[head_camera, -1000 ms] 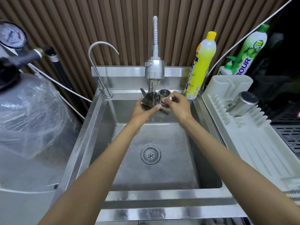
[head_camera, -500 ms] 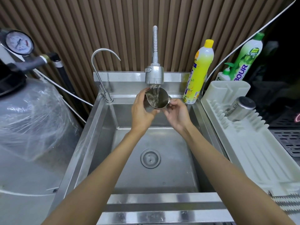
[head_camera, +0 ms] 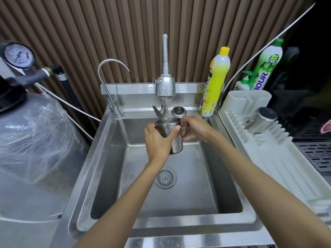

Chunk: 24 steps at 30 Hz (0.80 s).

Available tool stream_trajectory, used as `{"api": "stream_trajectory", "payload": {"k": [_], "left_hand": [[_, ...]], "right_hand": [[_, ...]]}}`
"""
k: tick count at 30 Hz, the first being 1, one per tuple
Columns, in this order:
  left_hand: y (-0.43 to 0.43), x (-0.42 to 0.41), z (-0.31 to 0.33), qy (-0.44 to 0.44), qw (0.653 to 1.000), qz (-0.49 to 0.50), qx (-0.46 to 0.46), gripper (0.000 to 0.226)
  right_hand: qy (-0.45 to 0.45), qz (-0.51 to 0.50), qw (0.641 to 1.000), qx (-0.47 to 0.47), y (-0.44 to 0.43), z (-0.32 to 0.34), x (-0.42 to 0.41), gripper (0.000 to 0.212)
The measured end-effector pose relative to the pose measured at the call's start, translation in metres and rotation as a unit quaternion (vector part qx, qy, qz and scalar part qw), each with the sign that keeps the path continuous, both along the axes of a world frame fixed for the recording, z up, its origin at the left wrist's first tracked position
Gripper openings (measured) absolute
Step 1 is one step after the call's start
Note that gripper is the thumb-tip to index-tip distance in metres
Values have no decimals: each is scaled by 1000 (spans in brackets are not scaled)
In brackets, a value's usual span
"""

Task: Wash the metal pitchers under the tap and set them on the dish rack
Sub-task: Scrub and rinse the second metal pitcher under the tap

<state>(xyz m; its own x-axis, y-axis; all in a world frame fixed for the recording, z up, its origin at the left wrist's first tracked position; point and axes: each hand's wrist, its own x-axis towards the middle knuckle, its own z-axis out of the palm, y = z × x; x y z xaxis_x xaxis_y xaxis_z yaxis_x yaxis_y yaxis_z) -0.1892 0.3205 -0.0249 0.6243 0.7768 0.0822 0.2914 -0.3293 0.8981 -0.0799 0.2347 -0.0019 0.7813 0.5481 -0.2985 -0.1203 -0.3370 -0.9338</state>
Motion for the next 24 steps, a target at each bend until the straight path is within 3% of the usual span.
{"api": "stream_trajectory", "payload": {"k": [3, 7, 10, 13, 16, 19, 21, 24], "left_hand": [[-3, 6, -9, -16, 991, -26, -127, 55], [-4, 13, -9, -70, 940, -88, -324, 57], [-1, 21, -6, -98, 917, -93, -374, 48], [7, 28, -6, -138, 920, -58, -363, 51], [17, 27, -3, -183, 940, -33, -287, 54], [31, 21, 8, -209, 958, -38, -192, 64], [38, 16, 15, -201, 972, -61, -106, 66], [46, 8, 20, -190, 975, -114, -4, 69]], "right_hand": [[-134, 26, 984, -118, -3, 28, 5, 23], [-301, 37, 930, -208, 1, 52, 10, 27], [-374, 57, 910, -169, 6, 56, 1, 19], [-401, 78, 910, -75, 13, 50, -7, 5], [-300, 26, 952, 59, 21, 41, -7, 20], [-85, -8, 970, 226, 27, 23, 0, 26], [78, -18, 936, 344, 29, 5, 5, 27], [226, -41, 868, 440, 30, -12, -2, 26]]}}
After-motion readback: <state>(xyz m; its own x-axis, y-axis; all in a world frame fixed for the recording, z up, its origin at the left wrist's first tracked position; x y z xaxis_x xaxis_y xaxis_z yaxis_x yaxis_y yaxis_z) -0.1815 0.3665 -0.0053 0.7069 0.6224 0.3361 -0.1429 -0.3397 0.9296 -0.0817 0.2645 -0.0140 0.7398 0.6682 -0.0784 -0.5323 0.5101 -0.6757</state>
